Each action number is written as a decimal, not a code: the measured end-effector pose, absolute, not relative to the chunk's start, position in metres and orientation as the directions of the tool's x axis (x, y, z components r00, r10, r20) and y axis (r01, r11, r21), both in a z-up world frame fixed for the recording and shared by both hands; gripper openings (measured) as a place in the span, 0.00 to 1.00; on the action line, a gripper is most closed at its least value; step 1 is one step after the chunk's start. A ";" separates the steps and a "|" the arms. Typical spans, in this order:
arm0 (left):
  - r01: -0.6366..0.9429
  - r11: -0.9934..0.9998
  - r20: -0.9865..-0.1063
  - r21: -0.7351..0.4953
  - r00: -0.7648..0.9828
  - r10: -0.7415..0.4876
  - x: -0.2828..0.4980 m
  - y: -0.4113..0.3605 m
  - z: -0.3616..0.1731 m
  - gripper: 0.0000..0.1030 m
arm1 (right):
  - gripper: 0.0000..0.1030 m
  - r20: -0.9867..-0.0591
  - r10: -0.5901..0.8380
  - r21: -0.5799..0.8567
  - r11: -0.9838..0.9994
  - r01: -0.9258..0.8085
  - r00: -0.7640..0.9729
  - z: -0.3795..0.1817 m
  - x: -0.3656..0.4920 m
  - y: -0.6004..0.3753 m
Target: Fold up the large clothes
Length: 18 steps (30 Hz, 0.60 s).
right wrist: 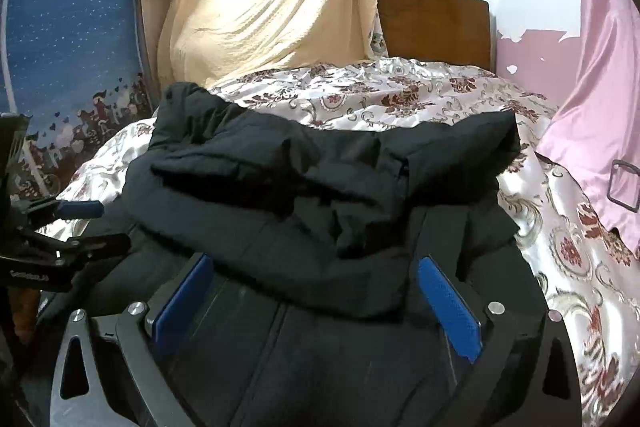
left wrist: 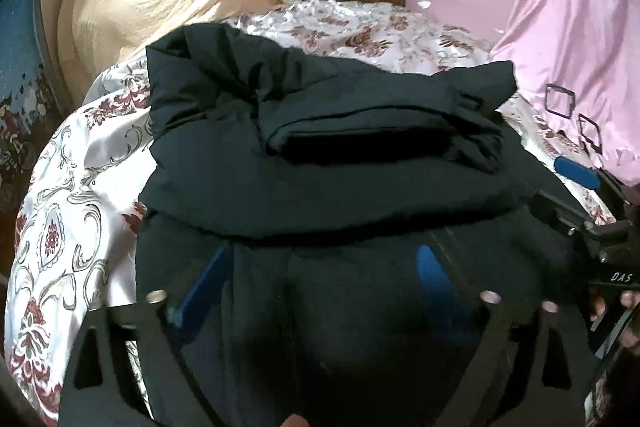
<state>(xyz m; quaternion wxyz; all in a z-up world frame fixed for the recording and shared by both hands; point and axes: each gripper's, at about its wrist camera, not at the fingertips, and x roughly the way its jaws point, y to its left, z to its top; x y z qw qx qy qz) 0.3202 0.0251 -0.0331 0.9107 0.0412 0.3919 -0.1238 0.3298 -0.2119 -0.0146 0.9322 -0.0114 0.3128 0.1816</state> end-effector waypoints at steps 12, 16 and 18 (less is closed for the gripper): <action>0.345 0.932 -0.710 0.114 0.684 -0.166 0.244 0.009 -0.010 0.99 | 1.00 -0.676 0.307 0.093 0.938 -0.335 0.670 -0.001 0.257 -0.233; 0.365 0.922 -0.693 0.133 0.699 -0.176 0.207 0.008 -0.004 0.99 | 1.00 -0.696 0.296 0.058 0.931 -0.360 0.654 0.002 0.220 -0.243; 0.383 0.914 -0.708 0.136 0.682 -0.181 0.188 0.006 -0.006 0.99 | 1.00 -0.704 0.293 0.041 0.927 -0.374 0.647 0.003 0.205 -0.246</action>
